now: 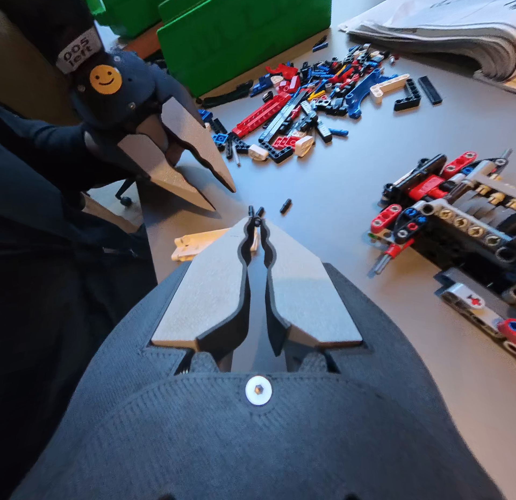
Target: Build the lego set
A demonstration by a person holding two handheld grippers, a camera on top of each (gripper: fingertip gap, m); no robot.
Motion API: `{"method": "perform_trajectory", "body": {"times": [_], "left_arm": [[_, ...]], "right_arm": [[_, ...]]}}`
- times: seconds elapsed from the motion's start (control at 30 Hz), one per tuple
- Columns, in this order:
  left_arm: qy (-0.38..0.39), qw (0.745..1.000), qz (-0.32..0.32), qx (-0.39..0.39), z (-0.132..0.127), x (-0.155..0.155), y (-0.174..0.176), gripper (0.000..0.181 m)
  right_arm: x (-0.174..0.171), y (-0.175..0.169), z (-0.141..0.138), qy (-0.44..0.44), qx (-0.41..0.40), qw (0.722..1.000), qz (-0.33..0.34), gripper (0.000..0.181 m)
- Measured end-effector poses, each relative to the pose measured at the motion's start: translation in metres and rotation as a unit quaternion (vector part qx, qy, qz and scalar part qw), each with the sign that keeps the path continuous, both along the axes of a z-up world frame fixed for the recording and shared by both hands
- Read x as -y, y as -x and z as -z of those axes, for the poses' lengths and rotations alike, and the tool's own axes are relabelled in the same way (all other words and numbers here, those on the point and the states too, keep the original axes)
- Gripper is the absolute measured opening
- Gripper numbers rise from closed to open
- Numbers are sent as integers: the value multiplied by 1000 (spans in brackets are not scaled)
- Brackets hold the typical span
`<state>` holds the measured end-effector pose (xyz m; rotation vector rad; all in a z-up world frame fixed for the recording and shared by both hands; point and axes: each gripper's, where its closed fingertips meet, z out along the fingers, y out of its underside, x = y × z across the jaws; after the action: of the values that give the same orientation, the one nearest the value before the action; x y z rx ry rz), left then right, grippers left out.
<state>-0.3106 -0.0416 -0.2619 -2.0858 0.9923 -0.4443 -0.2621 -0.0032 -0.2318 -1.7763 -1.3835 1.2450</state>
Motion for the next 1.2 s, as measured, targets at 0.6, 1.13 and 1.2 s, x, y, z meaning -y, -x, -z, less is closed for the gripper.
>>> {"method": "perform_trajectory", "body": {"times": [0.6, 1.13, 1.2], "left_arm": [[-1, 1000, 22, 17, 2, 5, -3, 17], [29, 999, 14, 32, 4, 3, -1, 13], [37, 999, 16, 34, 5, 3, -1, 11]], "right_arm": [[6, -4, 16, 26, 37, 999, -1, 2], [1, -6, 10, 53, 14, 998, 9, 2], [0, -7, 8, 57, 6, 998, 11, 2]]}}
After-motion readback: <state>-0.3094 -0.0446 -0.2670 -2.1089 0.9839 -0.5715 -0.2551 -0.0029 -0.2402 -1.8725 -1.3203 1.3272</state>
